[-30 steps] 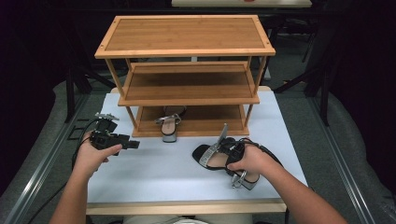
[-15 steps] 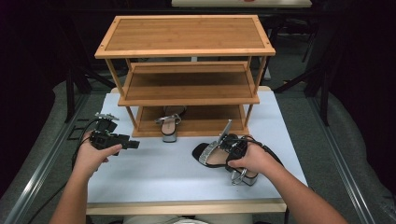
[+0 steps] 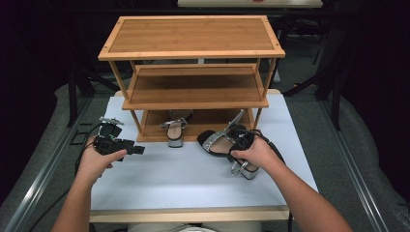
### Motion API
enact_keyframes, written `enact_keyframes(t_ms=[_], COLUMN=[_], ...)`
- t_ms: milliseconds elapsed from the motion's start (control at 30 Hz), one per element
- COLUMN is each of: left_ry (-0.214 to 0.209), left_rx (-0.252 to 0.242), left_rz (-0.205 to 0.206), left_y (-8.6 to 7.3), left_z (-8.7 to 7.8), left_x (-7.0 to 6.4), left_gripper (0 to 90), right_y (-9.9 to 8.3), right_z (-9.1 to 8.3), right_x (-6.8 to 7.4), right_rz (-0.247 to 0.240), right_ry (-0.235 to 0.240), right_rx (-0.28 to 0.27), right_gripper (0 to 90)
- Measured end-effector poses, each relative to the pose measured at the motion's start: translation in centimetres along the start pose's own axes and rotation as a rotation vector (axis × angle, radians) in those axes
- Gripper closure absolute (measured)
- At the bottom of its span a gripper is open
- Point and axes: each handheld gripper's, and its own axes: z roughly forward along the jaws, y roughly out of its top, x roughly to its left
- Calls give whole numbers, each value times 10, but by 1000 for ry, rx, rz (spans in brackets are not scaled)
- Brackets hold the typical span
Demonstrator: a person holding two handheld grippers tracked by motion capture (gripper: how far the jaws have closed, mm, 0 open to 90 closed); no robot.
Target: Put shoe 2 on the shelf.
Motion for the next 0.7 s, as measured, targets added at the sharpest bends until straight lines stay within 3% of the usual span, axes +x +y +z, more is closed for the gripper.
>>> enact_keyframes(t_ms=[33, 67, 233, 267, 300, 433, 467, 600, 633, 667, 700], left_ry=[0, 0, 1, 2, 0, 1, 1, 0, 0, 1, 1], left_rx=[0, 0, -2, -1, 0, 3, 2, 4, 5, 4, 4], left_rz=[0, 0, -3, -5, -6, -5, -6, -6, -6, -6, -6], left_y=[0, 0, -1, -1, -1, -1, -1, -1, -1, -1, -1], left_z=[0, 0, 0, 1, 1, 2, 2, 2, 2, 2, 2], left_x=[0, 0, 2, 2, 2, 2, 2, 2, 2, 2, 2], left_gripper=[357, 357, 357, 357, 357, 357, 357, 357, 357, 357, 357], right_y=[0, 7, 19, 22, 27, 29, 25, 24, 24, 27, 27], right_z=[0, 4, 12, 12, 6, 9, 18, 21, 19, 8, 8], right_x=[0, -1, -5, -6, -8, -8, -6, -4, -1, -2, -2], right_rz=[0, 10, 64, 68, 59, 87, 119, 115, 114, 87, 87], right_ry=[0, -47, -33, -43, -41, -46, -38, -40, -23, -30, -30], right_rx=[0, -10, -27, 0, 119, 98, -21, -16, -50, 66, 66], right_gripper=[419, 418, 418, 418, 418, 417, 415, 401, 349, 330, 330])
